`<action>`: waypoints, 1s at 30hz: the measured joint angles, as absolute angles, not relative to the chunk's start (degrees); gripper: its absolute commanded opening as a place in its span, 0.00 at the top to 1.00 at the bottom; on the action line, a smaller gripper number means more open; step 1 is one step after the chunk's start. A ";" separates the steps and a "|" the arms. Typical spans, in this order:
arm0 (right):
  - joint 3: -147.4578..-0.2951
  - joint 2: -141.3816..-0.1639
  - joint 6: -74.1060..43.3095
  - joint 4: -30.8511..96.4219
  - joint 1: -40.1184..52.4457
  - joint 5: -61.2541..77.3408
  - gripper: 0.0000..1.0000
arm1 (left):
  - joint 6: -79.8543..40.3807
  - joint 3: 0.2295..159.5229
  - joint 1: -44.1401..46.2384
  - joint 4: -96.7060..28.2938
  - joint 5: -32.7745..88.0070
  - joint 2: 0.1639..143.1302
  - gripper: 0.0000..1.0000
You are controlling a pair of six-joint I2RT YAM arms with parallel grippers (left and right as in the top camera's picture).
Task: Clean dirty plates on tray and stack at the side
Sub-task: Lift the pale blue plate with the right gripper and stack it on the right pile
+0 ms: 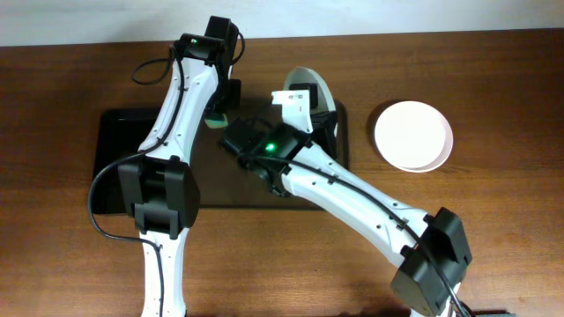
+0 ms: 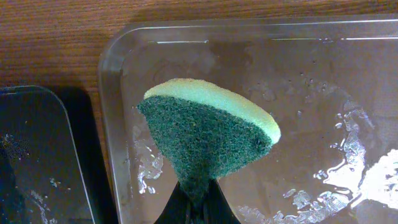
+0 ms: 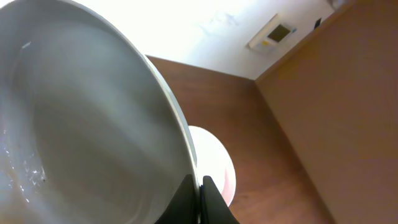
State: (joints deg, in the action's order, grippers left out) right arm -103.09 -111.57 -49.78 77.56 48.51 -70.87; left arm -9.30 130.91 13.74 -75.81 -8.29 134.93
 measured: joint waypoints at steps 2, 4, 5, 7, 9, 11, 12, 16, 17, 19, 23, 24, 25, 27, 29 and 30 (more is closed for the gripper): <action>-103.09 -111.57 -50.28 77.69 48.47 -71.88 0.96 | -9.30 130.91 13.74 -75.79 -8.32 134.93 0.99; -103.09 -111.57 -50.57 77.78 48.47 -72.14 0.96 | -9.30 130.91 13.74 -75.85 -8.29 134.93 0.99; -103.09 -111.59 -50.59 77.87 48.47 -72.20 0.96 | -9.30 130.91 13.74 -75.85 -8.29 134.93 0.99; -103.09 -111.57 -51.90 79.81 48.47 -72.36 0.96 | -9.30 130.91 13.74 -75.85 -8.29 134.93 0.99; -103.11 -111.59 -56.07 82.32 48.31 -72.05 0.96 | -9.30 130.89 13.74 -75.88 -8.29 134.93 0.99; -103.11 -111.57 -57.93 82.50 46.72 -68.14 0.96 | -9.30 130.89 13.74 -75.85 -8.29 134.93 0.99; -103.11 -111.55 -57.82 82.30 45.47 -65.71 0.96 | -9.30 130.85 13.74 -75.88 -8.29 134.93 0.99; -103.07 -111.46 -43.27 74.35 37.50 -45.78 0.96 | -9.30 130.80 13.74 -75.96 -8.29 134.93 0.99; -103.04 -111.46 -38.33 72.23 35.88 -39.48 0.96 | -9.30 130.80 13.74 -75.90 -8.27 134.93 0.99; -103.04 -111.46 -30.28 68.40 32.82 -28.38 0.96 | -9.30 130.80 13.74 -75.88 -8.29 134.93 0.99; -103.04 -111.35 -22.92 64.88 25.30 -12.86 0.96 | -9.30 130.80 13.74 -75.83 -8.27 134.93 0.99; -103.04 -111.13 -21.89 64.84 19.84 -9.17 0.96 | -9.30 130.80 13.74 -75.64 -8.27 134.93 0.99; -103.04 -111.04 -21.26 64.82 17.41 -7.46 0.96 | -9.30 130.80 13.74 -75.64 -8.27 134.93 0.99; -103.04 -110.87 -20.47 66.02 8.38 -2.00 0.96 | -9.30 130.78 13.74 -75.64 -8.29 134.93 0.99; -102.94 -110.83 -20.32 67.66 -1.72 0.23 0.96 | -9.28 130.78 13.74 -75.61 -8.29 134.93 0.99; -101.41 -110.45 -20.32 66.87 -5.78 0.58 0.96 | -9.30 130.78 13.74 -75.61 -8.29 134.93 0.99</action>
State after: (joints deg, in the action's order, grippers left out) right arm -101.41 -110.45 -20.32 66.87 -5.78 0.58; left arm -9.30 130.78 13.74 -75.61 -8.29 134.93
